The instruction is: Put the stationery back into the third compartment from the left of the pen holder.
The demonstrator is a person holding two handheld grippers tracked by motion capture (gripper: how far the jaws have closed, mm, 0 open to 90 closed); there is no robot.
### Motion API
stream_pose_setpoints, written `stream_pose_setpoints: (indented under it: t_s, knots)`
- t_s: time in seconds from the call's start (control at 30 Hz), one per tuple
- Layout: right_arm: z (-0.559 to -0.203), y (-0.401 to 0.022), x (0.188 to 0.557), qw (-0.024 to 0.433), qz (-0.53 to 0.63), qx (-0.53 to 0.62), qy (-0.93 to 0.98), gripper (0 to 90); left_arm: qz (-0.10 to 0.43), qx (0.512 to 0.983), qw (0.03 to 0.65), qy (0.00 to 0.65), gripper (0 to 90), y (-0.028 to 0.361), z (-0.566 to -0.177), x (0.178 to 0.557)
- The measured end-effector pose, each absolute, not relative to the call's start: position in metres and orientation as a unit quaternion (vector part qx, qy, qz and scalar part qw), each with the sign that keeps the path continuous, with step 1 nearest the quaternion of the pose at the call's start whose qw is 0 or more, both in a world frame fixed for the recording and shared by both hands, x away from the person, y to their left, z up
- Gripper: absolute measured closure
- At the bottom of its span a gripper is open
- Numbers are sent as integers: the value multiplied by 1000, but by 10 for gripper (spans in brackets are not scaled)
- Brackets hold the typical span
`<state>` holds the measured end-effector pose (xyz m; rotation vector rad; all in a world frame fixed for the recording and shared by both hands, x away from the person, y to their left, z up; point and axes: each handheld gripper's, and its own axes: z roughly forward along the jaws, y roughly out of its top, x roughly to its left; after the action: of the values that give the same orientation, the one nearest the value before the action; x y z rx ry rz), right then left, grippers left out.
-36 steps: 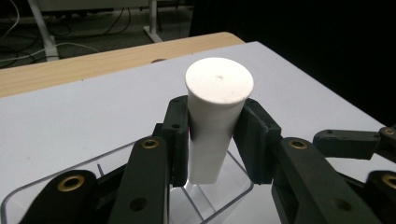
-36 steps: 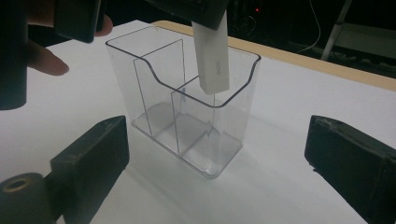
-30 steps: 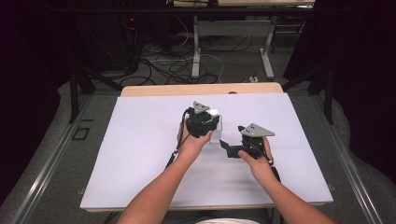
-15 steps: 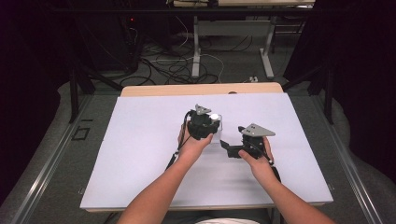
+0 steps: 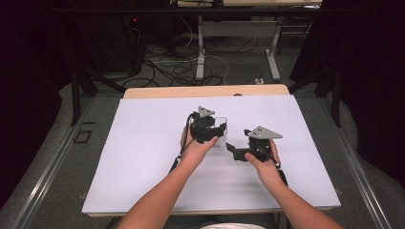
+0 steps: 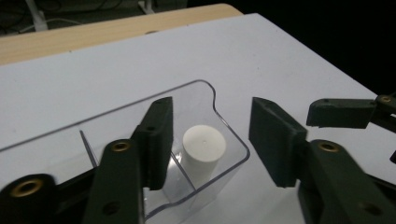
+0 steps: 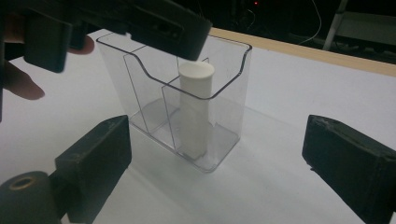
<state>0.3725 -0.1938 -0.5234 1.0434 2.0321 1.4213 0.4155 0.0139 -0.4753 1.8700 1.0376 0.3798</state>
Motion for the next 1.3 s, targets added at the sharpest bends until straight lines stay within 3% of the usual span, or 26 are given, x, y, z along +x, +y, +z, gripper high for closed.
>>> stream_pose_setpoints:
  t_s: [0.13,0.6,0.67,1.03,1.3]
  knots:
    - [-523,-194,373,224,515,379,735,80,164,748,486,421,383,19,-468,411]
    - [-523,-197,373,227,515,385,732,80,182,732,506,419,266,67,-447,402]
    - [-523,-197,373,226,514,387,732,80,185,731,501,424,214,74,-446,402]
    - [-523,-199,374,230,510,396,728,83,189,722,501,438,163,110,-453,393]
    - [-523,-201,374,231,509,400,726,84,187,698,487,491,129,134,-468,392]
